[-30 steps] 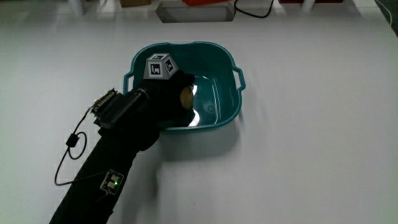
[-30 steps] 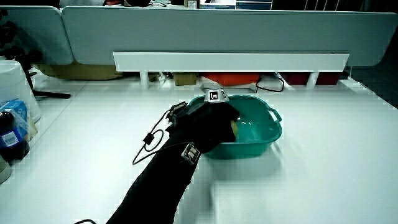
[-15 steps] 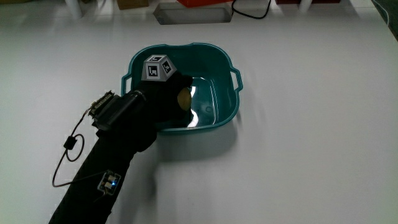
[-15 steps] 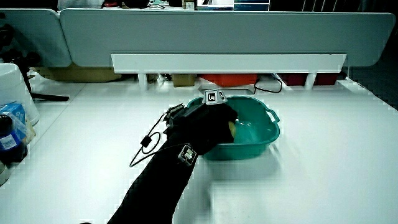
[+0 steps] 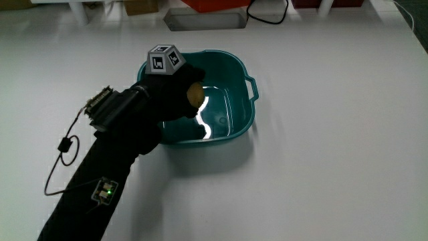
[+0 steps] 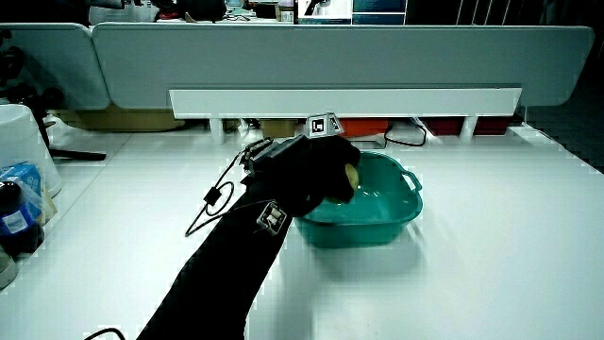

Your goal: Pick pear from plate

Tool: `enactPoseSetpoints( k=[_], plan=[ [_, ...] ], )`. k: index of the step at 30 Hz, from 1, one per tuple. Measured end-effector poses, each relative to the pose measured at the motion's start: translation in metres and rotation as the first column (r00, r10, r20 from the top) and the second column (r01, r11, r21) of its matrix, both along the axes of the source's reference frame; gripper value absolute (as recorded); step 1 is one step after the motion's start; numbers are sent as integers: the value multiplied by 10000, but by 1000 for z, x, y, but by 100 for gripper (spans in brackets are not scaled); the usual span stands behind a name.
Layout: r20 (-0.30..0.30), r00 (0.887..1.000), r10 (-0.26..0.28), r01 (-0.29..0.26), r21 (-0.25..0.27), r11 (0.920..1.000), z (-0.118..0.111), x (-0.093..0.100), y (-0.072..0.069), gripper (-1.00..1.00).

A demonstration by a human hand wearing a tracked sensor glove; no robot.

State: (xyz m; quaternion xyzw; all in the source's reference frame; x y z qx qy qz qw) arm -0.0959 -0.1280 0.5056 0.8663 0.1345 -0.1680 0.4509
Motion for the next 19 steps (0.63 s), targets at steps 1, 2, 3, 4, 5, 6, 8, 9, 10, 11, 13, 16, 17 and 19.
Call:
enactPoseSetpoints(
  k=[1,2,3,4,5,6,8,9,10,11,13,16,17,19],
  plan=[
    [-43,10000,43,-43,-29,10000,-2,1,0,100],
    [-103,9999,96,-96,8,10000,-2,1,0,100],
    [-67,9999,160,-159,7,9999,-3,2,0,100],
    [-39,9997,253,-252,89,9996,-5,3,0,100],
    [-84,9995,302,-302,91,9995,-5,3,1,100],
    [-89,9995,302,-302,1,9995,-9,3,3,100],
    [-158,9987,486,-486,4,9988,-9,3,7,100],
    [-164,9975,692,-692,14,9976,-10,4,8,100],
    [-256,9964,807,-806,58,9967,-12,5,9,100],
    [-246,9952,945,-943,106,9955,-20,8,10,100],
    [-477,9907,1271,-1261,234,9917,-28,10,12,100],
    [-482,9842,1701,-1683,396,9849,-44,11,20,100],
    [-501,9816,1841,-1824,369,9825,-52,11,24,100],
    [-730,9744,2124,-2086,572,9763,-56,10,30,100]
  ],
)
